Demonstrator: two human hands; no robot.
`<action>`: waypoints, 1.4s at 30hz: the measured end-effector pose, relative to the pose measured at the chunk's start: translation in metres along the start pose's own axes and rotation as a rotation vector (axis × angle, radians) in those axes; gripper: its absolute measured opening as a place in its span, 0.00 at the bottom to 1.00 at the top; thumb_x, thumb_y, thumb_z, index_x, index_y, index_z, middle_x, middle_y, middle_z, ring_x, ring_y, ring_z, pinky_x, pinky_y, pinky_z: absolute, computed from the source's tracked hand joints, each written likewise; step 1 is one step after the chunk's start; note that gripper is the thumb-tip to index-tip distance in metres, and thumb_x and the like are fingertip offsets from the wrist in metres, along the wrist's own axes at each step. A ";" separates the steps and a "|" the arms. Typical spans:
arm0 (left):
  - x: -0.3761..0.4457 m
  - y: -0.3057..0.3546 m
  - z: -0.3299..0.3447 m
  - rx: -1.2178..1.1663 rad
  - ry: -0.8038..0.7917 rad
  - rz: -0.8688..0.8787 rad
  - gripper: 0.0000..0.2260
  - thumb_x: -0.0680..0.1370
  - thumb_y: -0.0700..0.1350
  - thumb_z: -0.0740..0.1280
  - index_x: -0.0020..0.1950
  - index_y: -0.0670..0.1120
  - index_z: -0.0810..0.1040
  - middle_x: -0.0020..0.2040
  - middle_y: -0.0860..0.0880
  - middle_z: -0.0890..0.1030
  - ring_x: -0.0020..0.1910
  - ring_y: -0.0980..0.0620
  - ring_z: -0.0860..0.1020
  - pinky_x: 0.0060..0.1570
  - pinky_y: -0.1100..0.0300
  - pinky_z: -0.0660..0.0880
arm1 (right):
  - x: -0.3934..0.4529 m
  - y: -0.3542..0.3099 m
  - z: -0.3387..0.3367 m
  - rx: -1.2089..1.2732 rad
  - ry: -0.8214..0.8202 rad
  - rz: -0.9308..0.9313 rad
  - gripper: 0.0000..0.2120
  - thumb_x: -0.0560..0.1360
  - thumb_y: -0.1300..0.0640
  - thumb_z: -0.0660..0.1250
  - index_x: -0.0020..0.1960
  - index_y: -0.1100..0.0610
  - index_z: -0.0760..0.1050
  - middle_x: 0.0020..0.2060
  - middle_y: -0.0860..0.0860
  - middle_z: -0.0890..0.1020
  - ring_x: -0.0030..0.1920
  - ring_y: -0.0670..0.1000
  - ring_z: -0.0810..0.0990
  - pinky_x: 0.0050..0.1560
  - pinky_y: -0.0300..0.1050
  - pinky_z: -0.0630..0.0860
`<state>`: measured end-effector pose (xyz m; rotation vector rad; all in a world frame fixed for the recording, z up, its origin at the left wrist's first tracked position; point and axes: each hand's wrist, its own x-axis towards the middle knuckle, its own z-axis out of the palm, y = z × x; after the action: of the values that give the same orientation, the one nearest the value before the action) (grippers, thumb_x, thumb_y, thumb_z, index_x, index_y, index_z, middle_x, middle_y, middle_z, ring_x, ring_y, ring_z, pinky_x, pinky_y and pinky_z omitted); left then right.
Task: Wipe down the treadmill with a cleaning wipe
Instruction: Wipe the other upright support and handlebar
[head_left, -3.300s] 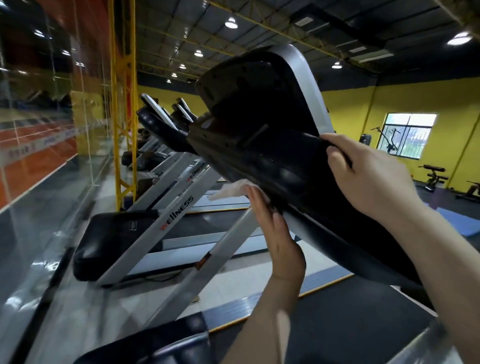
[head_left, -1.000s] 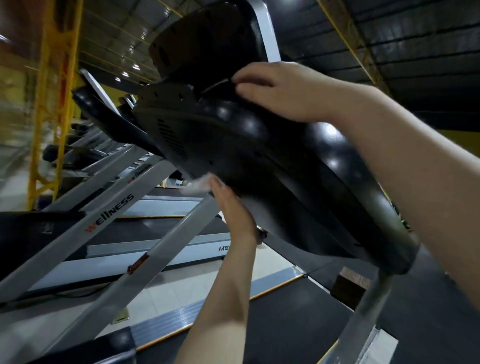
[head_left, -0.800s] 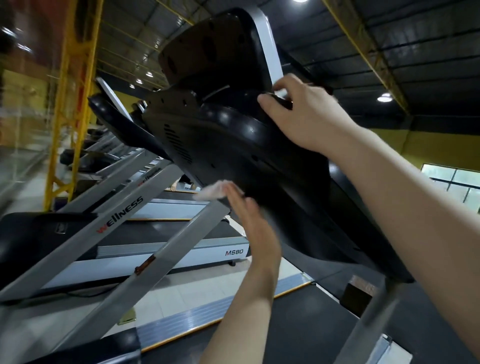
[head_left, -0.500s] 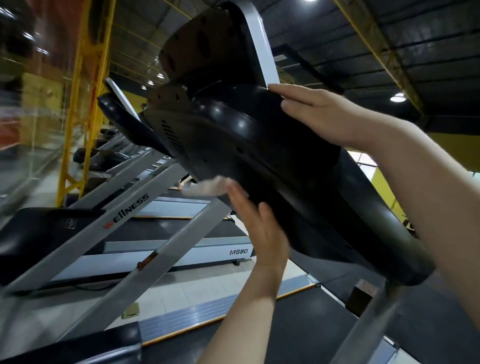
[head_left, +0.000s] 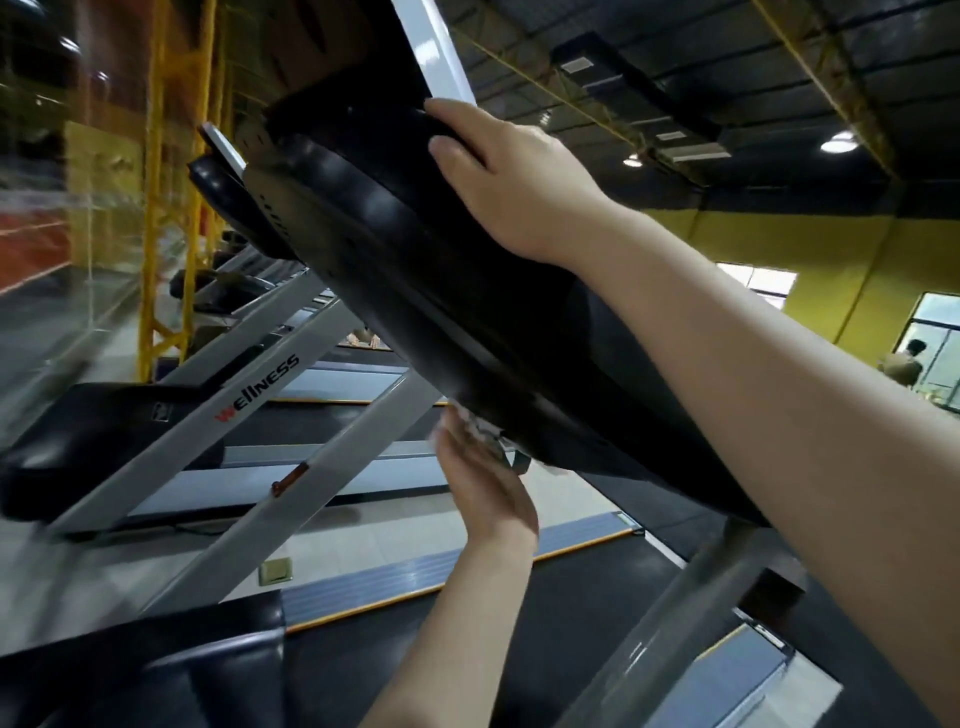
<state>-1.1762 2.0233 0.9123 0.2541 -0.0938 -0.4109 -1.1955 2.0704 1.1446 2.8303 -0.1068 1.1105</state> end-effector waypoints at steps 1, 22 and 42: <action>-0.011 0.003 0.008 0.043 -0.062 0.118 0.20 0.86 0.55 0.49 0.73 0.51 0.70 0.63 0.58 0.78 0.59 0.65 0.77 0.51 0.69 0.75 | 0.000 -0.001 -0.001 -0.008 -0.003 -0.005 0.22 0.82 0.43 0.51 0.76 0.43 0.61 0.70 0.49 0.73 0.69 0.56 0.70 0.63 0.46 0.66; -0.046 -0.055 0.031 0.163 0.145 0.089 0.17 0.85 0.54 0.55 0.66 0.49 0.77 0.56 0.54 0.82 0.54 0.58 0.78 0.63 0.63 0.70 | -0.055 0.055 -0.002 0.167 -0.035 -0.032 0.27 0.80 0.37 0.54 0.74 0.47 0.62 0.59 0.51 0.80 0.58 0.56 0.78 0.46 0.43 0.66; -0.033 0.131 0.088 1.620 -0.242 1.503 0.19 0.84 0.40 0.55 0.75 0.37 0.67 0.76 0.40 0.65 0.77 0.45 0.61 0.74 0.42 0.61 | -0.093 0.075 -0.015 0.943 0.090 0.155 0.14 0.82 0.59 0.57 0.60 0.53 0.79 0.54 0.44 0.82 0.57 0.41 0.78 0.60 0.39 0.75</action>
<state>-1.1684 2.1330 1.0308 1.5740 -0.7959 1.2656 -1.2809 2.0004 1.0975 3.5949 0.2913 1.6624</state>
